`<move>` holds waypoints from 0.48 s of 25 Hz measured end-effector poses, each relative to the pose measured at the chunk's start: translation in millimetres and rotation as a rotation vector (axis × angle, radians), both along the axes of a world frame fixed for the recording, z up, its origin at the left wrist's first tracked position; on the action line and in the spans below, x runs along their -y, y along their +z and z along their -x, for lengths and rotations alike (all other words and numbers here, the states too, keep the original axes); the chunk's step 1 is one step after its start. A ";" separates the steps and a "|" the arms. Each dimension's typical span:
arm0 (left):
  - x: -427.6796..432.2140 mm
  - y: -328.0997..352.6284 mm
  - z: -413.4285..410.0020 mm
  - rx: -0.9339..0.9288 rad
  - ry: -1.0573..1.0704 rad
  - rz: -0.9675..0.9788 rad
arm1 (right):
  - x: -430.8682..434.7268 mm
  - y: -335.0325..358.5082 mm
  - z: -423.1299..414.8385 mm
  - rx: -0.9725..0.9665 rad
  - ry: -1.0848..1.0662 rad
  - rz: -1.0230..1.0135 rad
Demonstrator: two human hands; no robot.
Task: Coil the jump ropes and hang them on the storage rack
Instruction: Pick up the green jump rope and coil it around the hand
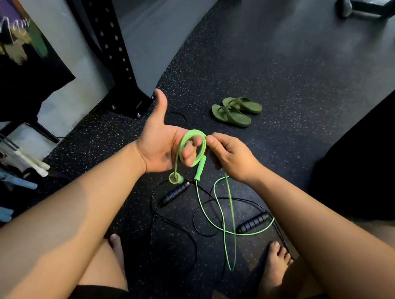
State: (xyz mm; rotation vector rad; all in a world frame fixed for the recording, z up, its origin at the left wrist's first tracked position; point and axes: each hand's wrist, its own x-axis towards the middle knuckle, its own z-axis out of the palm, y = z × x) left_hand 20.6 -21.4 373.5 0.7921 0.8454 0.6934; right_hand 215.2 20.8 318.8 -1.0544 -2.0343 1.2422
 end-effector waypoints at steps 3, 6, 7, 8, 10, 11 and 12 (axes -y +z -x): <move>-2.1 1.1 5.7 0.135 0.140 -0.026 | 4.8 -5.0 6.0 0.047 0.038 0.145; -3.9 -1.1 11.7 0.248 0.256 -0.050 | 8.0 -11.0 7.5 0.255 0.144 0.197; -4.9 -2.5 12.6 0.246 0.276 -0.068 | 9.1 -11.4 7.5 0.315 0.183 0.177; -6.0 -4.1 13.0 0.222 0.292 -0.089 | 10.5 -10.1 7.6 0.362 0.214 0.145; -9.1 -8.1 13.1 0.146 0.328 -0.120 | 13.2 -3.9 8.5 0.442 0.250 0.067; -11.4 -10.8 13.3 0.104 0.351 -0.132 | 14.3 -0.1 9.4 0.485 0.267 0.020; -13.6 -13.7 13.4 0.061 0.371 -0.141 | 15.5 4.3 10.4 0.527 0.288 -0.030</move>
